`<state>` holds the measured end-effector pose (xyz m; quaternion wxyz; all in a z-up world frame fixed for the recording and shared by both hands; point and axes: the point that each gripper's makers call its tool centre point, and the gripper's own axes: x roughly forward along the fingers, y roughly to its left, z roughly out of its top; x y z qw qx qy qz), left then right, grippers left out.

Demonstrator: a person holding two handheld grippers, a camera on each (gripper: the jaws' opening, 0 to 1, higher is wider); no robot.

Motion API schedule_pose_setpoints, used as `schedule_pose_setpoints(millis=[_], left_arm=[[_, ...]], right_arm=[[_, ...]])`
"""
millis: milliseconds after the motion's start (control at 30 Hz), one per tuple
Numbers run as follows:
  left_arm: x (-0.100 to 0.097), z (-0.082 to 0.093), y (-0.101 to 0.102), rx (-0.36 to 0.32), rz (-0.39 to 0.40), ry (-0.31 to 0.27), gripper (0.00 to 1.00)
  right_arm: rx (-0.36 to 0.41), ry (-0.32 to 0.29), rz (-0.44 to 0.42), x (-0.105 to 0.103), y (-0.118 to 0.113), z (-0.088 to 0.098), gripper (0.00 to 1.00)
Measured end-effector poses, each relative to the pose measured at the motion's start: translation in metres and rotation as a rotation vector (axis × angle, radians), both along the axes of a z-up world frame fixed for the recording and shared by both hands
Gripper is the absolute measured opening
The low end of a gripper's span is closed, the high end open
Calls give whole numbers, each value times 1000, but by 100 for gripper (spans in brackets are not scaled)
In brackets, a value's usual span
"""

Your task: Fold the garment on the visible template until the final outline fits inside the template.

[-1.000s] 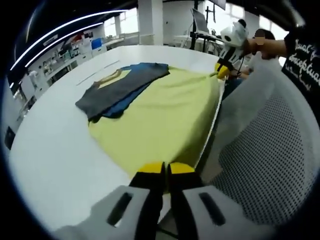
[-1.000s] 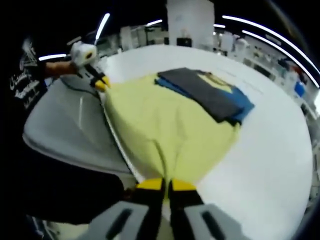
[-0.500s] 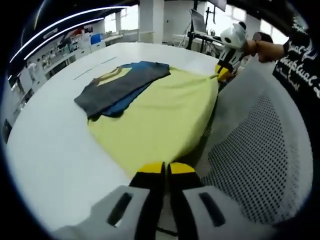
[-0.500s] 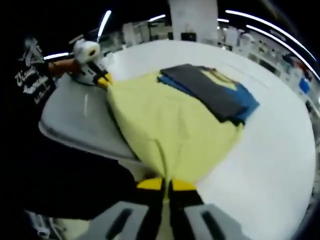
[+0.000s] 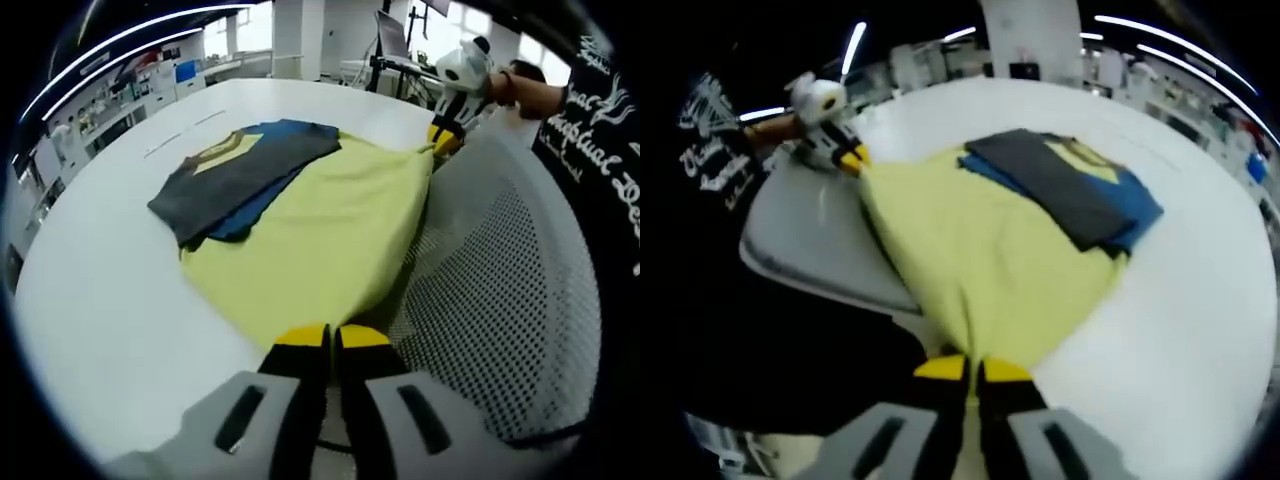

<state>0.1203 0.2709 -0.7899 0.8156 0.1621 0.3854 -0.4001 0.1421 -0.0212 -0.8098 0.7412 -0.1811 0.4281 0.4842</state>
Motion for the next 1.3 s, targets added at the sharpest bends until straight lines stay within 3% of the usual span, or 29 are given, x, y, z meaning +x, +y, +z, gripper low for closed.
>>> schedule_pose_setpoints(millis=[567,1300], left_arm=[[53,36,7,-4,4,-107,0],[143,70,9,-4,47,-255,0]], right_arm=[[-19,-156,2,58,3,35,0],[-23,-273,-44,132,9,64,0]])
